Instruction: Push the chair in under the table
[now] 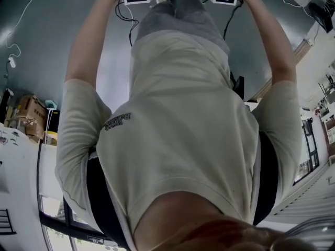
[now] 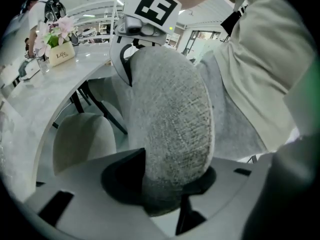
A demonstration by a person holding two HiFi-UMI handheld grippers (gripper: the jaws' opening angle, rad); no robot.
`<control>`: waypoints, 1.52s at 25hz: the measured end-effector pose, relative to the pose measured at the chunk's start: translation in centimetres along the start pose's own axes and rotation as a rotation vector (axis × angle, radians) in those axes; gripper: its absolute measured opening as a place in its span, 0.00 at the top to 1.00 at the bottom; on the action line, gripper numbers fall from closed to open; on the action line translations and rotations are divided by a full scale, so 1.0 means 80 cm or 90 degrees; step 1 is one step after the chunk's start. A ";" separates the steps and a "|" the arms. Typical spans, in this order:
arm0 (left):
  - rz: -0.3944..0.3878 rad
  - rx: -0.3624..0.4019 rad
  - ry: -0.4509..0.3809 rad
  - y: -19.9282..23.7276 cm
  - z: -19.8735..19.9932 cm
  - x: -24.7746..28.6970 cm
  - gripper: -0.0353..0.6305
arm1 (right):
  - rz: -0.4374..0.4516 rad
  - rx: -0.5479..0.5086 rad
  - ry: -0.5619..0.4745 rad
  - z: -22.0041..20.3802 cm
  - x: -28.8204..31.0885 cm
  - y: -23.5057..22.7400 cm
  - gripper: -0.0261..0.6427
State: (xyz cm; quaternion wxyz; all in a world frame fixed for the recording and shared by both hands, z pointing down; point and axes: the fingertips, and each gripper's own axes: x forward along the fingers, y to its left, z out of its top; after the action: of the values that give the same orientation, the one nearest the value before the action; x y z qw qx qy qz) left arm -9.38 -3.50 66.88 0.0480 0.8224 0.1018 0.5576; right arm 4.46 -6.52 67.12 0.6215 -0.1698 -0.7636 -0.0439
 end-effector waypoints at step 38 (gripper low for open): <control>0.000 0.008 0.060 0.157 -0.109 -0.060 0.68 | -0.087 0.221 -0.014 0.055 0.001 -0.141 0.71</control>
State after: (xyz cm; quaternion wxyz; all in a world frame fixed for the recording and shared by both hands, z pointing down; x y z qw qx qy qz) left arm -17.74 -17.10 68.17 0.0381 0.7956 0.1076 0.5949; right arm -3.23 -15.86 67.81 0.6284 -0.0079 -0.7764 0.0481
